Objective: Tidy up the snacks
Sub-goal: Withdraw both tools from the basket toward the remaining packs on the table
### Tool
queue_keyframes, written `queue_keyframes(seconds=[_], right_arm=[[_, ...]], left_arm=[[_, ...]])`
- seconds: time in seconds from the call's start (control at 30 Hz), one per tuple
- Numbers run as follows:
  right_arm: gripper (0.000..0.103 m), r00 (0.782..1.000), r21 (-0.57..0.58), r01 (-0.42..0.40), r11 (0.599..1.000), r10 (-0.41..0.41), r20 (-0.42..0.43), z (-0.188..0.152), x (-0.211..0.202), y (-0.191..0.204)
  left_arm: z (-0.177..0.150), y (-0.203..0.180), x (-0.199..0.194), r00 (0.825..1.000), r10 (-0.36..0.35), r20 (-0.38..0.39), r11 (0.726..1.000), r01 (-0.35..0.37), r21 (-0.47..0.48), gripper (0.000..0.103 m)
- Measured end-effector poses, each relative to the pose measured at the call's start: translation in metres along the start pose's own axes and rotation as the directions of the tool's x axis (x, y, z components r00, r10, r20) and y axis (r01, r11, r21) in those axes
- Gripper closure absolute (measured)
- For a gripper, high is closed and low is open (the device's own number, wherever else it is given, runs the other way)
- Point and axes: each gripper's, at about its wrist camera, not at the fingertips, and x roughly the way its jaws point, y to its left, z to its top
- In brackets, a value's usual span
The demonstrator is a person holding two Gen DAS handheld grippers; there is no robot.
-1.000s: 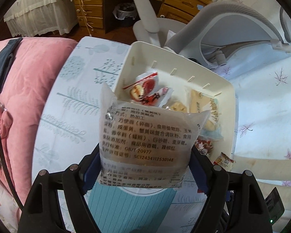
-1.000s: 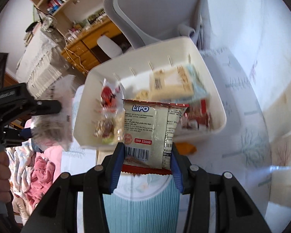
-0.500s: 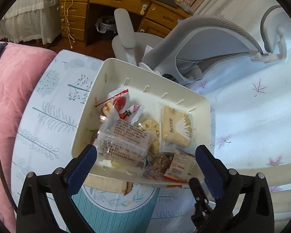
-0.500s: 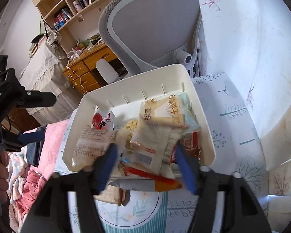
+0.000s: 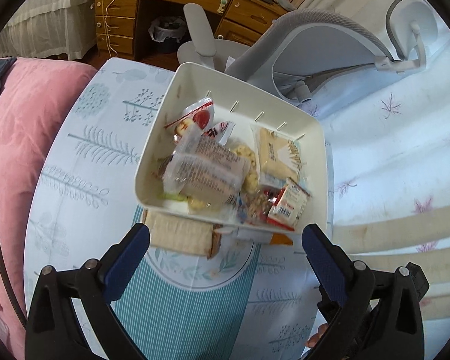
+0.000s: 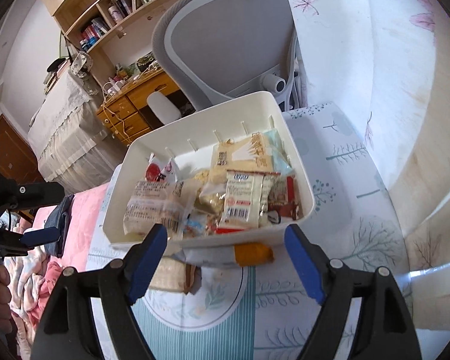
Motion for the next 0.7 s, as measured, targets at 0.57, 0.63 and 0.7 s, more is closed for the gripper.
queue_keyframes(seconds=[0.57,0.63,0.7], right_arm=[[0.022,0.998,-0.259,0.055,0.964,-0.043,0.053,-0.054,0.015,0.015],[0.022,0.998,-0.284,0.062,0.957,-0.053,0.041,-0.057,0.023,0.012],[0.022,0.998,-0.286,0.062,0.956,-0.056,0.028,-0.059,0.030,0.006]], left_arm=[[-0.055,0.061,0.019,0.999,-0.025,-0.043,0.998,0.022,-0.064,0.002],[-0.058,0.066,0.027,0.998,-0.020,-0.056,0.997,0.016,-0.077,0.002],[-0.061,0.070,0.038,0.997,-0.016,-0.077,0.996,0.009,-0.086,0.002]])
